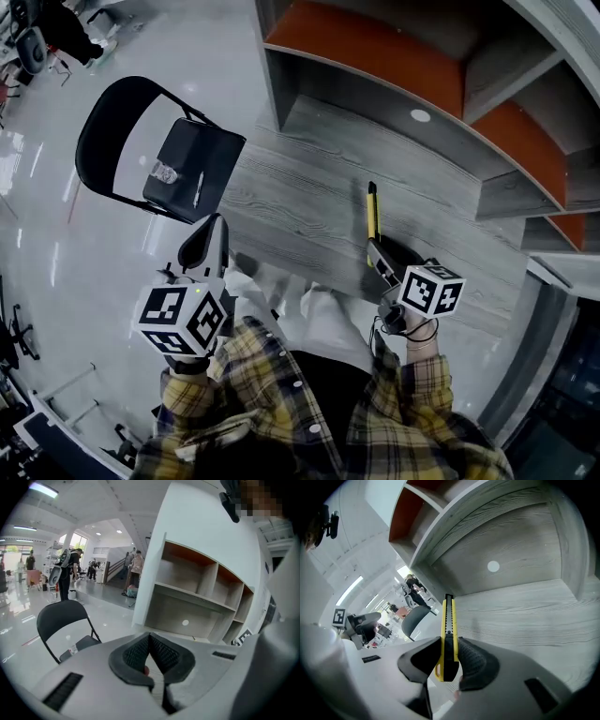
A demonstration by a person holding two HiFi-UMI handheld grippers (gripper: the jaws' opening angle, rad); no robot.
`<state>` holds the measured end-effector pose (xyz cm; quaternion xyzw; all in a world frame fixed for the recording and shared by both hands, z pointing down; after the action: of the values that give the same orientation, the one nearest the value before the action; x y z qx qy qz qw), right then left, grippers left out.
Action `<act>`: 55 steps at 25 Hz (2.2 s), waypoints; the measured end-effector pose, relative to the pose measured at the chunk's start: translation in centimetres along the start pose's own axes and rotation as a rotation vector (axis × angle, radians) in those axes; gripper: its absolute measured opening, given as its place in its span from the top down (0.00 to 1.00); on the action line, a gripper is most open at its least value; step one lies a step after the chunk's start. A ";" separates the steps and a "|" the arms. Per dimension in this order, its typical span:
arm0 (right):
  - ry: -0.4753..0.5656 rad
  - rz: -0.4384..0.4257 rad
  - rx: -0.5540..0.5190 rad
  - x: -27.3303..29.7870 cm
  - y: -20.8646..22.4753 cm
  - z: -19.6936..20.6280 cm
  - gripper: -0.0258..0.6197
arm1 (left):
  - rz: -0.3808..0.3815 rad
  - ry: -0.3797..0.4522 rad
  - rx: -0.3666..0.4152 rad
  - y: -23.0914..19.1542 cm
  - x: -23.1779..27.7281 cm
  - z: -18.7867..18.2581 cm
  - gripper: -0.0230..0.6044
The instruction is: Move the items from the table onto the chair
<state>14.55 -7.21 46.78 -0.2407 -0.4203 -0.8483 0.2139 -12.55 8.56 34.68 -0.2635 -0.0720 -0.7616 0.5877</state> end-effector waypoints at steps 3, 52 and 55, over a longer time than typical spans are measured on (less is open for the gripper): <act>-0.026 -0.008 -0.001 4.0 -3.7 0.5 0.77 | -0.058 0.011 -0.038 -7.3 -1.4 -0.3 0.96; -0.335 0.429 0.091 63.4 -11.3 20.1 0.76 | -0.033 -0.246 -0.174 -47.5 9.7 17.1 0.96; -0.359 0.431 0.079 63.7 -11.2 20.7 0.76 | -0.029 -0.246 -0.170 -47.2 9.8 17.1 0.96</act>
<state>-37.58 5.72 88.41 -0.4623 -0.4235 -0.7100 0.3207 -52.82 21.44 63.37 -0.4027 -0.0826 -0.7354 0.5387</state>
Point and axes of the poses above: the fingertips, and each gripper's own axes: x forward along the fingers, y to its right, z out of its underside, the point moved 5 cm from there along -x, backward along the fingers, and after that the axes turned 3 degrees about x, right-handed, at the moved point
